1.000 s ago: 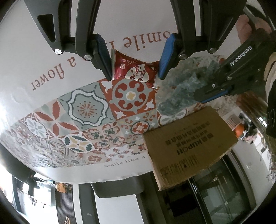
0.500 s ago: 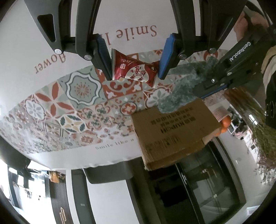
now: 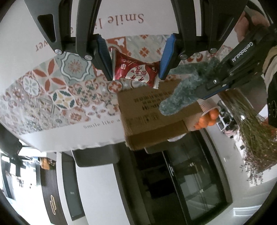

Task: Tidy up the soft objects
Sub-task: 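Carry the glove and candy packet into the box and release both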

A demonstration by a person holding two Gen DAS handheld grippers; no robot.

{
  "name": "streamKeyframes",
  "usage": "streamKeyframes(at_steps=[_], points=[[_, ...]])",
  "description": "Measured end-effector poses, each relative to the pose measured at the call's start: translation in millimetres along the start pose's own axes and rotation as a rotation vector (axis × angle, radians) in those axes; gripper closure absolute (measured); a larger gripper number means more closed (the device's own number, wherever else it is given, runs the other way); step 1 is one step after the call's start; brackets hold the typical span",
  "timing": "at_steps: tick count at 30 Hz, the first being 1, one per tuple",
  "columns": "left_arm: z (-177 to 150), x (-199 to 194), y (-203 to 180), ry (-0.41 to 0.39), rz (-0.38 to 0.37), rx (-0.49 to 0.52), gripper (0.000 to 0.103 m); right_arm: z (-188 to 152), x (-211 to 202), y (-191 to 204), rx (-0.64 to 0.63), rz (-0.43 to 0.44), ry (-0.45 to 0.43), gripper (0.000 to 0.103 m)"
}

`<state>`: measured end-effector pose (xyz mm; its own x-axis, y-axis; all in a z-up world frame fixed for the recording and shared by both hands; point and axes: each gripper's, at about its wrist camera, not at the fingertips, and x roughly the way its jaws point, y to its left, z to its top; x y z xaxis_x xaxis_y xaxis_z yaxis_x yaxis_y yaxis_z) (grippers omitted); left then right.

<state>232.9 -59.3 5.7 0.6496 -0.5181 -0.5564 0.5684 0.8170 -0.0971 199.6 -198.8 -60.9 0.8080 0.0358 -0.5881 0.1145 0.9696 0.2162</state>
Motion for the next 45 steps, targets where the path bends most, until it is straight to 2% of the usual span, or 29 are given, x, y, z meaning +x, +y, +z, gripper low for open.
streamKeyframes(at_steps=[14,24,35,45], points=[[26,-26,11,-0.106,0.076,-0.034,0.095,36,-8,21,-0.076,0.074,-0.077,0.049],[44,-33,21,-0.139,0.127,-0.047,0.095,63,-2,32,-0.1,0.124,-0.109,0.049],[62,-28,32,-0.158,0.178,-0.066,0.095,89,15,39,-0.11,0.178,-0.114,0.049],[80,-10,47,-0.171,0.187,-0.084,0.095,118,37,40,-0.122,0.193,-0.128,0.049]])
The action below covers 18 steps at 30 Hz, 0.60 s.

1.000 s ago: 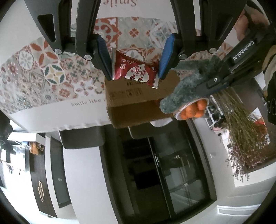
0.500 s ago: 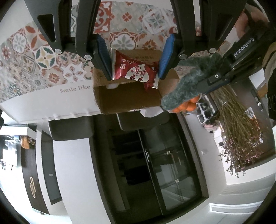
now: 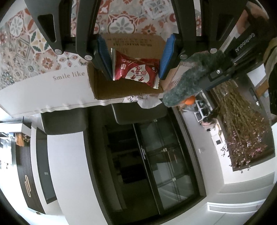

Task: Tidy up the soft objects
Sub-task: 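Carry the glove and candy packet into the box and release both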

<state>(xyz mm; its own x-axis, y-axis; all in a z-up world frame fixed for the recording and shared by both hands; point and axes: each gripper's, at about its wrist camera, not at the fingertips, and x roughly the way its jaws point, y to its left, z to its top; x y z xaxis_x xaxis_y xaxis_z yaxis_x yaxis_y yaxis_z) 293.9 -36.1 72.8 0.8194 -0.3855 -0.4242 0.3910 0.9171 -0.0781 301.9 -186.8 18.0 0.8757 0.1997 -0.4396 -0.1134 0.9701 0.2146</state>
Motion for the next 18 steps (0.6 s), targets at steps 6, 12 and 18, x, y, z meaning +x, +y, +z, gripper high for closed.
streamKeyframes(at_steps=[6,12,18], points=[[5,21,8,0.01,0.01,-0.006,0.095,9,28,-6,-0.01,0.004,0.036,0.049],[7,45,15,0.035,0.019,-0.014,0.095,15,53,-12,-0.027,-0.001,0.071,0.049],[8,70,23,0.069,0.03,-0.016,0.095,22,79,-15,-0.076,-0.011,0.108,0.049]])
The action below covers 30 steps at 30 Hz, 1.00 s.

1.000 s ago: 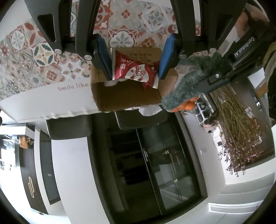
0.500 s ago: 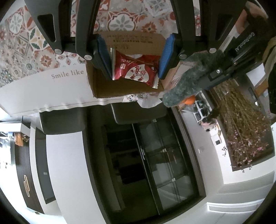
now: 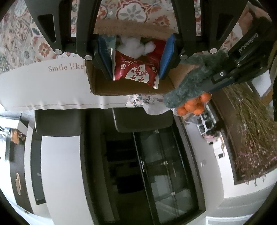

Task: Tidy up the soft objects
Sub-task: 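Carry the glove and candy packet into the box and release both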

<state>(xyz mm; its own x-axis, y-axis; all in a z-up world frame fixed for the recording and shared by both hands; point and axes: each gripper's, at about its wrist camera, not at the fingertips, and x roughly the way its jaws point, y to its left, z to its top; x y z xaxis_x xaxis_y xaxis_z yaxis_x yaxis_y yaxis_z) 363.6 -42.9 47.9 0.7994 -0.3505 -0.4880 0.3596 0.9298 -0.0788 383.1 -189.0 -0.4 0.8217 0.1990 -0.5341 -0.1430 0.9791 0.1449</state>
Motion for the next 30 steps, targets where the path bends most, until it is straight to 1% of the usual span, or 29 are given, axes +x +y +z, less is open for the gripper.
streamKeyframes(at_steps=[7,12,17,18,20,22,23,30], points=[[-2,29,5,0.05,0.002,0.006,0.095,2,27,-4,-0.033,-0.011,0.046,0.049],[-6,47,7,0.091,-0.014,-0.012,0.095,-1,44,-7,-0.051,-0.016,0.085,0.049],[-9,60,6,0.124,-0.022,0.0,0.094,-2,56,-12,-0.067,-0.023,0.113,0.048],[-10,63,6,0.13,-0.021,0.004,0.094,-2,59,-12,-0.07,-0.021,0.119,0.048],[-10,65,6,0.133,-0.017,0.002,0.093,-2,62,-14,-0.069,-0.023,0.13,0.043],[-10,68,7,0.136,-0.016,0.002,0.093,-2,66,-15,-0.067,-0.025,0.136,0.034],[-10,69,7,0.139,-0.017,0.003,0.093,-2,66,-15,-0.069,-0.026,0.136,0.033],[-12,68,9,0.143,0.022,0.002,0.093,-4,61,-14,-0.063,-0.044,0.134,0.033]])
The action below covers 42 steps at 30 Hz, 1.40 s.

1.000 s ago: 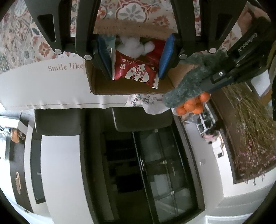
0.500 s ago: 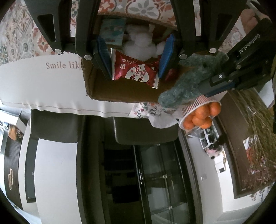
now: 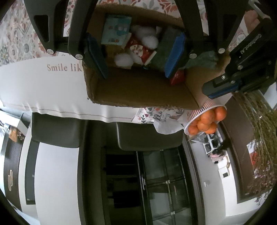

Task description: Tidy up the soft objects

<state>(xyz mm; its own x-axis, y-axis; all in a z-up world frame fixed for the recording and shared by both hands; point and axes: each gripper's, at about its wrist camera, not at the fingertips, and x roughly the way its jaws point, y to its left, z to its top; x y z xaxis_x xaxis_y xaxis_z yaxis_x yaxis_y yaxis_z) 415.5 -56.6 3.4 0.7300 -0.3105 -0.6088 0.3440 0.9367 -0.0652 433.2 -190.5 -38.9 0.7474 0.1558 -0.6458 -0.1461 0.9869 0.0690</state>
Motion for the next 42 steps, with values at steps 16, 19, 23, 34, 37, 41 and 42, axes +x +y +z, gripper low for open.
streamKeyframes(at_steps=[16,19,23,34,37,41,42], points=[[-22,-85,-11,-0.016,0.062,-0.037,0.091,-25,-85,26,0.019,-0.052,-0.086,0.033],[-32,-108,-16,-0.028,0.06,-0.031,0.091,-35,-107,33,0.021,-0.046,-0.1,0.033],[-45,-141,-26,-0.048,0.06,-0.016,0.09,-50,-137,40,0.026,-0.053,-0.12,0.033],[-76,-214,-50,-0.089,0.056,0.005,0.08,-91,-217,60,0.042,-0.066,-0.171,0.033],[-86,-229,-56,-0.098,0.056,0.009,0.078,-103,-234,64,0.047,-0.063,-0.186,0.033],[-97,-245,-60,-0.108,0.065,0.002,0.071,-114,-247,68,0.047,-0.072,-0.196,0.033],[-101,-250,-61,-0.11,0.066,0.0,0.071,-118,-251,70,0.044,-0.079,-0.198,0.033]])
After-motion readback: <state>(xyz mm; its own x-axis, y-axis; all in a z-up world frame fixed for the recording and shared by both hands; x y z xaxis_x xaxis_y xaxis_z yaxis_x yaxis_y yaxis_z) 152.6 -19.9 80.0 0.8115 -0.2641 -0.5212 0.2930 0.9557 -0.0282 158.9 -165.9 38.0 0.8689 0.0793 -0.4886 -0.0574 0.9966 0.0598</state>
